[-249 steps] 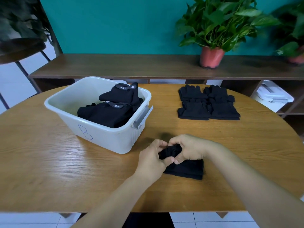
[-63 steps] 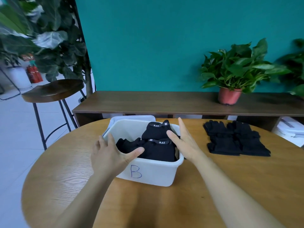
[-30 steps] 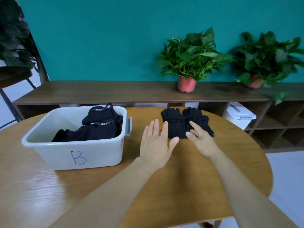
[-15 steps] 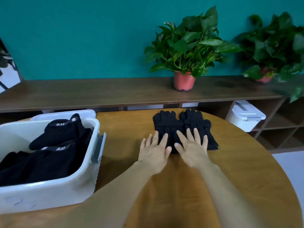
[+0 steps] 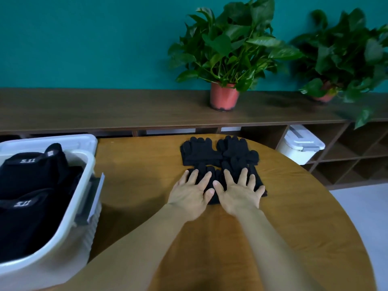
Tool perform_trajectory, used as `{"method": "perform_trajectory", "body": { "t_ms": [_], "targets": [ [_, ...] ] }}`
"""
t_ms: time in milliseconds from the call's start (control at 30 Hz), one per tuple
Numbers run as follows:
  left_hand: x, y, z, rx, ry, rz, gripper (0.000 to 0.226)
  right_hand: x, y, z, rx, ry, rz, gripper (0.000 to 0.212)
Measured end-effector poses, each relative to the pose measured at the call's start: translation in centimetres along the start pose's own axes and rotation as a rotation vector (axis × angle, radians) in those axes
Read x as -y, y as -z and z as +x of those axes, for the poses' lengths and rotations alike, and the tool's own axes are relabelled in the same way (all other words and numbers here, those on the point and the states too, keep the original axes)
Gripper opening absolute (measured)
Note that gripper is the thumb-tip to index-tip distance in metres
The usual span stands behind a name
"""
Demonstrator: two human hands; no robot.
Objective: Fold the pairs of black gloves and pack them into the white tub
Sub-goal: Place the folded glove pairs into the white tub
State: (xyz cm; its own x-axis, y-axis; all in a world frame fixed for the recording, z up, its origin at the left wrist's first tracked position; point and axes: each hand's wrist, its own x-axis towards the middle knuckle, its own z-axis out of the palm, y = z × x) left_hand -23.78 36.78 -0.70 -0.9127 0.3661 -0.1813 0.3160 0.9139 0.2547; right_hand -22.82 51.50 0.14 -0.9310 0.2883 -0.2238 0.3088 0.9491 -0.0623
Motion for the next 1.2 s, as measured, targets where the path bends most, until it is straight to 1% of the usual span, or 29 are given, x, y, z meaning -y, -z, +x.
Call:
{"method": "perform_trajectory", "body": {
  "t_ms": [467, 700, 967, 1067, 1133, 1200],
  "targets": [
    [2.0, -1.4, -10.5, 0.043, 0.007, -0.037, 0.060, 1.3, -1.9, -10.0, 0.040, 0.024, 0.032, 0.064],
    [3.1, -2.6, -16.1, 0.004, 0.001, -0.025, 0.059, 2.0, -3.2, -15.2, 0.037, 0.024, 0.040, 0.062],
    [4.5, -3.4, -21.7, -0.003, -0.010, -0.006, 0.059, 2.5, -4.4, -19.6, 0.033, 0.023, 0.016, 0.062],
    [5.2, -3.5, -23.7, -0.007, 0.001, 0.016, 0.060, 2.7, -4.6, -21.0, 0.040, 0.028, 0.046, 0.064],
    [5.4, -3.1, -24.4, -0.035, 0.001, 0.046, 0.059, 3.0, -4.5, -21.8, 0.024, 0.040, 0.070, 0.065],
    [5.6, -2.7, -24.6, -0.101, -0.031, 0.063, 0.057, 3.7, -4.5, -22.7, -0.056, 0.102, 0.065, 0.065]
  ]
}}
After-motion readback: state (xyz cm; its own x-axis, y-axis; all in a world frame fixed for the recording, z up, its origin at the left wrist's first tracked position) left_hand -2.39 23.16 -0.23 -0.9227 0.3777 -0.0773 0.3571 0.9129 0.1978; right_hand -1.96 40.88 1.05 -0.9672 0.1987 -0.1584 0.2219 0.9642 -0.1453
